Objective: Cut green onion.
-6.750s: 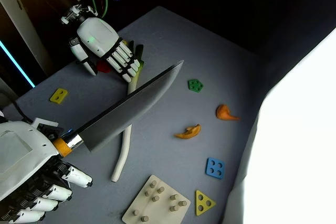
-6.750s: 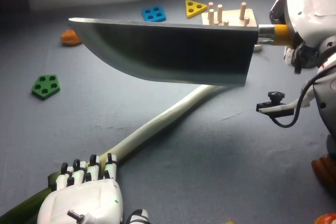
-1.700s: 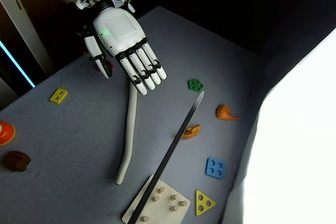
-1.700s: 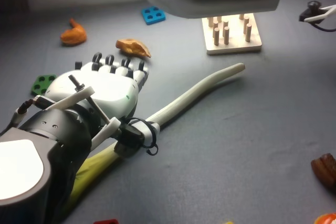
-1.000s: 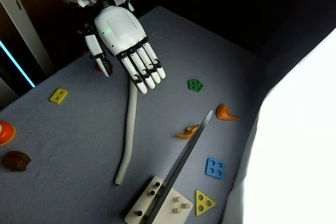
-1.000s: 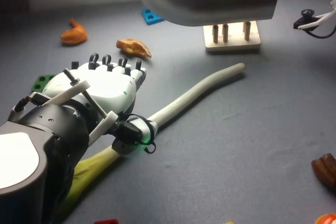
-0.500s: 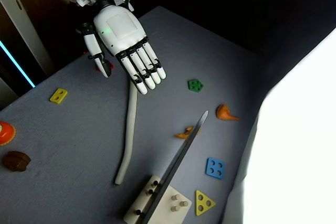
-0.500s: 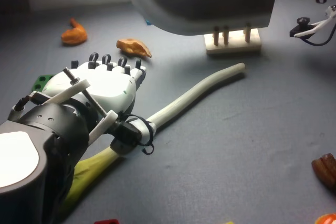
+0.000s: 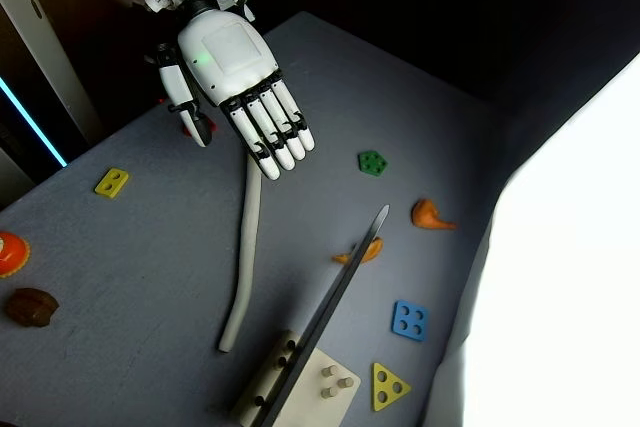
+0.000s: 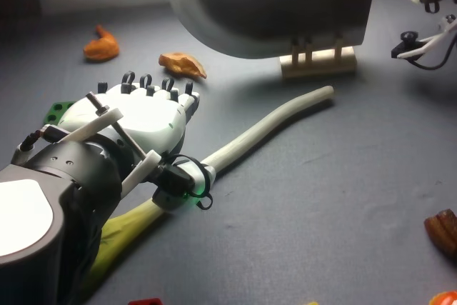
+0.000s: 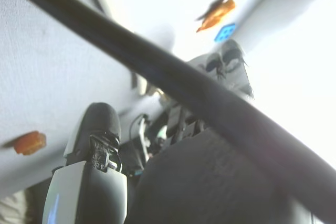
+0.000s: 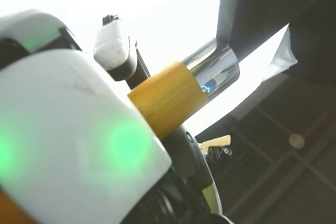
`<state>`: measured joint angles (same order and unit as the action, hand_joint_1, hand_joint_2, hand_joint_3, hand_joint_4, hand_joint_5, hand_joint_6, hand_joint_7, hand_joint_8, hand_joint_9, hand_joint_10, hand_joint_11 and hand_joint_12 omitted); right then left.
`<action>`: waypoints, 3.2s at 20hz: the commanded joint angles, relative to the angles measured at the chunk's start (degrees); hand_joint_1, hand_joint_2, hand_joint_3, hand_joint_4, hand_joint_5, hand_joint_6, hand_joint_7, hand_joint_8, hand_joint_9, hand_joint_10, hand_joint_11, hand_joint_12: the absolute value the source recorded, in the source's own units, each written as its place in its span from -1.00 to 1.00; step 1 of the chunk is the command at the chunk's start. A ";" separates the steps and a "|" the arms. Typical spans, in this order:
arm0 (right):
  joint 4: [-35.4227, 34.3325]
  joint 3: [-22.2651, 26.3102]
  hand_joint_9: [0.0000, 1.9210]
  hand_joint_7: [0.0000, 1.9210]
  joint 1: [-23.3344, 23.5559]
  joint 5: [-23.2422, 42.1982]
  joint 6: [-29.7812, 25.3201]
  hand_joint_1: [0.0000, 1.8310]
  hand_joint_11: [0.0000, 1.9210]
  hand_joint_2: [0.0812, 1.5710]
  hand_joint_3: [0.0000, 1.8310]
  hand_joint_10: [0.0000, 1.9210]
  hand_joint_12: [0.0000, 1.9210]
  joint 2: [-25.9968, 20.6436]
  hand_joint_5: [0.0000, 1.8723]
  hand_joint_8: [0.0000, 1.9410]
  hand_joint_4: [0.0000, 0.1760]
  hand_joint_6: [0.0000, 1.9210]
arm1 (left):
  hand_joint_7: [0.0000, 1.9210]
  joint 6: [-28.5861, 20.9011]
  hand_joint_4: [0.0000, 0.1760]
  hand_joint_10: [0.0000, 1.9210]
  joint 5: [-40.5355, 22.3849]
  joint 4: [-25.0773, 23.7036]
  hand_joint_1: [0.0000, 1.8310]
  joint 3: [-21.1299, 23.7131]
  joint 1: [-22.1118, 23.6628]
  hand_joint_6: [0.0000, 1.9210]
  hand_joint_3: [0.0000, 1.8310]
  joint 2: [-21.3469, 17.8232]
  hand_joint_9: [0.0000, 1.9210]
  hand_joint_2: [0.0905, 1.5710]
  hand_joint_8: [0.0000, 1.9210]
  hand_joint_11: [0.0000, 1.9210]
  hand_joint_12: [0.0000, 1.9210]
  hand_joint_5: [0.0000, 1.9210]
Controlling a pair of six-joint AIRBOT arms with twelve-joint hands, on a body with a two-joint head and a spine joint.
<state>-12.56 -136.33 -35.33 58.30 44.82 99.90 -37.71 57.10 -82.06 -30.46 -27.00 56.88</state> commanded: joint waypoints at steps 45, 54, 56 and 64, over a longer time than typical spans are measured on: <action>19.30 -0.91 -1.00 -1.00 -2.90 8.46 -18.95 -0.07 -1.00 0.04 -1.00 -1.00 -1.00 -8.49 -1.00 -1.00 -0.33 -1.00 | -0.97 0.84 -1.00 -1.00 1.49 -4.79 -0.49 0.68 1.19 -0.99 -1.00 -0.11 -0.97 0.77 -1.00 -0.97 -0.97 -0.95; 23.10 19.74 -1.00 -1.00 -3.39 11.75 -25.58 -0.31 -1.00 0.03 -0.98 -1.00 -0.69 -23.56 -1.00 -1.00 -0.53 -1.00 | -0.99 0.84 -1.00 -1.00 1.52 -5.38 -0.62 0.96 1.11 -1.00 -0.99 -0.06 -1.00 0.80 -1.00 -1.00 -1.00 -0.98; 23.16 27.81 -1.00 -1.00 -2.99 11.15 -22.35 -0.26 -1.00 0.00 -0.99 -1.00 -0.79 -28.71 -1.00 -1.00 -0.27 -1.00 | -0.98 0.84 -1.00 -0.99 1.52 -5.39 -0.61 0.98 1.11 -1.00 -1.00 -0.01 -0.98 0.78 -1.00 -0.97 -0.98 -0.98; 17.86 58.51 -1.00 -1.00 -2.33 6.08 -5.76 -0.65 -1.00 0.17 -0.94 -1.00 -1.00 -47.72 -1.00 -1.00 -0.24 -1.00 | -0.96 0.83 -1.00 -1.00 7.85 -2.94 -0.55 2.86 4.64 -1.00 -1.00 0.58 -0.97 0.74 -1.00 -1.00 -0.89 -0.95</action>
<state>7.79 -76.20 -38.26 58.72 39.07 51.53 -37.08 62.70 -81.08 -27.66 -22.74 57.25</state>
